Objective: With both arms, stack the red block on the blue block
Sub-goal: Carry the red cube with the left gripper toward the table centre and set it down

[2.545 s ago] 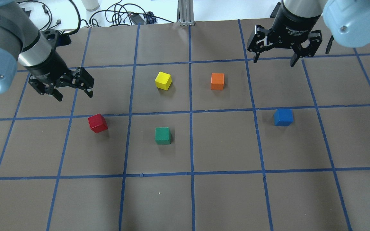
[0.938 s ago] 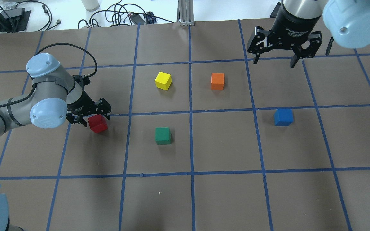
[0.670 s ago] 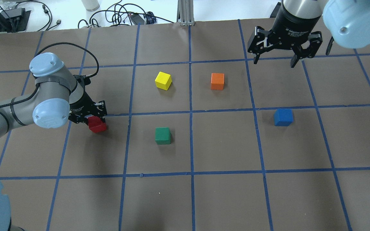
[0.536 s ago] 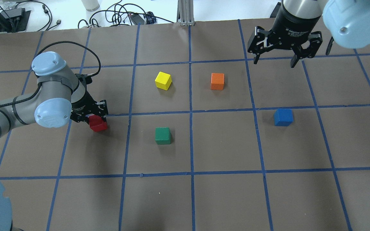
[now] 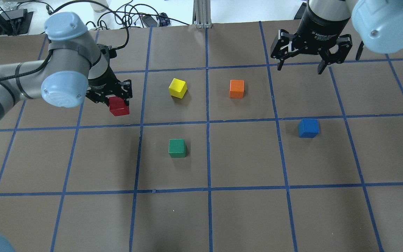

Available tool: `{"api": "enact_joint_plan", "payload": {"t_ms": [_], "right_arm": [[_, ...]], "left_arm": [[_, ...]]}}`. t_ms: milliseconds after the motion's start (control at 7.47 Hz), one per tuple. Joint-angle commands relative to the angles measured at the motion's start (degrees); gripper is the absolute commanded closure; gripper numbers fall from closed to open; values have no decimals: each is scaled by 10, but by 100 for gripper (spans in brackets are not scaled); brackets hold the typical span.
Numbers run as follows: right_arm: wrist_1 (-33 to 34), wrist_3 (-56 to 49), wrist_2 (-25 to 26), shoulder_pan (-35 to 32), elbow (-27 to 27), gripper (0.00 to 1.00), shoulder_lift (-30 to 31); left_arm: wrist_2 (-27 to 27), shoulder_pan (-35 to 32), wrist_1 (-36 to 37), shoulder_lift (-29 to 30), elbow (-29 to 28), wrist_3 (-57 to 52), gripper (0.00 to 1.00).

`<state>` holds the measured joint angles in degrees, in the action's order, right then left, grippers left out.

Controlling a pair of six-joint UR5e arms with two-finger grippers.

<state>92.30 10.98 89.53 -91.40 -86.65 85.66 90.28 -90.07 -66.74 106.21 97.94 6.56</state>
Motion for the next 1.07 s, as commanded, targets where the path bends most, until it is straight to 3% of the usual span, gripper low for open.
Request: {"api": "enact_joint_plan", "payload": {"t_ms": [0,268,536,670,938], "right_arm": [[-1,-2,1,4,0,0,0],[-2,-3,-1,10,0,0,1],[-3,-5,0,10,0,0,2],[-4,-6,0,11,-1,0,2],[-3,-6,0,11,-1,0,3]], "left_arm": [[-10,-137,-24,14,-58,135,98],[-47,-213,1,52,-77,234,98],[-49,-258,19,95,-79,278,97],[-49,-264,59,119,-78,288,91],[-48,-271,66,150,-78,286,69]]}}
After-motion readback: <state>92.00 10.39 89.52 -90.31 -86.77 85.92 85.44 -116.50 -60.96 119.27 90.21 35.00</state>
